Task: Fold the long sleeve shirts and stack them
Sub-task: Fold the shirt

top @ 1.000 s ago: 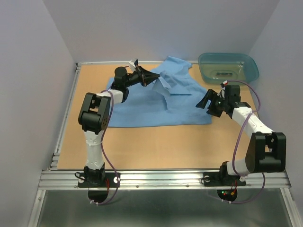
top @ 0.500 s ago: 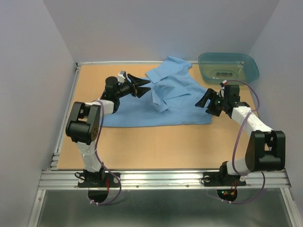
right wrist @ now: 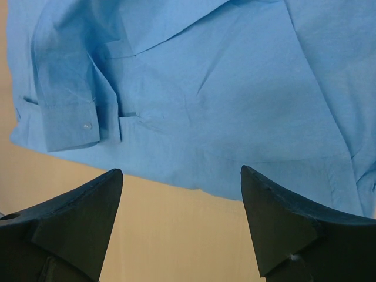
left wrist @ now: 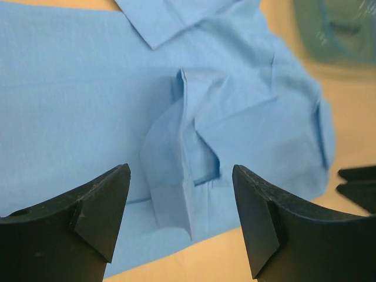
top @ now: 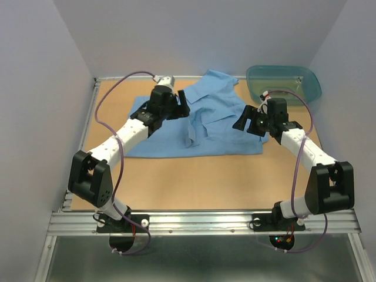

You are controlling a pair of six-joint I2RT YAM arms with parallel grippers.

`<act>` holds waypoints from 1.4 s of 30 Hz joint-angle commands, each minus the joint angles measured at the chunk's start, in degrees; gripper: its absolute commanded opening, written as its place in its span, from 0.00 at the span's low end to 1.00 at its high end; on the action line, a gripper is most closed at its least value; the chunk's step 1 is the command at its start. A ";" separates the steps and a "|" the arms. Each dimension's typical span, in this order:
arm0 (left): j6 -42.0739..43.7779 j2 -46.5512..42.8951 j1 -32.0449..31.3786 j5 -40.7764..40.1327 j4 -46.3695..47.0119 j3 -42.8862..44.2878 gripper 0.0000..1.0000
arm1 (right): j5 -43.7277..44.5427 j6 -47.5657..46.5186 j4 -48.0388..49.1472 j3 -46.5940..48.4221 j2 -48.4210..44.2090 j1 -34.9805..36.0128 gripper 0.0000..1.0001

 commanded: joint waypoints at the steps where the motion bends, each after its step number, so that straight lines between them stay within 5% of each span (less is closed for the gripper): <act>1: 9.40 -1.74 -5.78 -15.34 -11.32 0.64 0.82 | 2.07 -0.61 1.67 0.82 -1.56 0.68 0.86; 10: -6.16 -1.48 -13.17 -17.18 -7.11 -6.93 0.77 | 4.27 0.97 1.67 -2.79 -5.07 0.77 0.86; 23: -12.06 8.80 -16.69 -18.33 -3.50 -3.42 0.62 | 4.45 0.71 1.49 -5.25 -7.10 0.77 0.86; 28: -10.49 9.78 -16.43 -21.58 -5.87 1.06 0.37 | 4.62 0.53 1.49 -5.78 -7.80 0.77 0.86; 30: -9.69 8.99 -15.73 -21.67 -7.01 2.38 0.13 | 5.15 0.53 1.40 -5.96 -8.06 0.77 0.86; 33: -8.55 5.66 -14.15 -18.78 -9.30 3.79 0.00 | 5.41 0.62 1.40 -5.87 -8.33 0.69 0.86; 42: -7.75 -3.05 -2.11 6.68 -20.99 8.10 0.00 | 5.94 1.06 1.40 -3.76 -7.54 0.69 0.86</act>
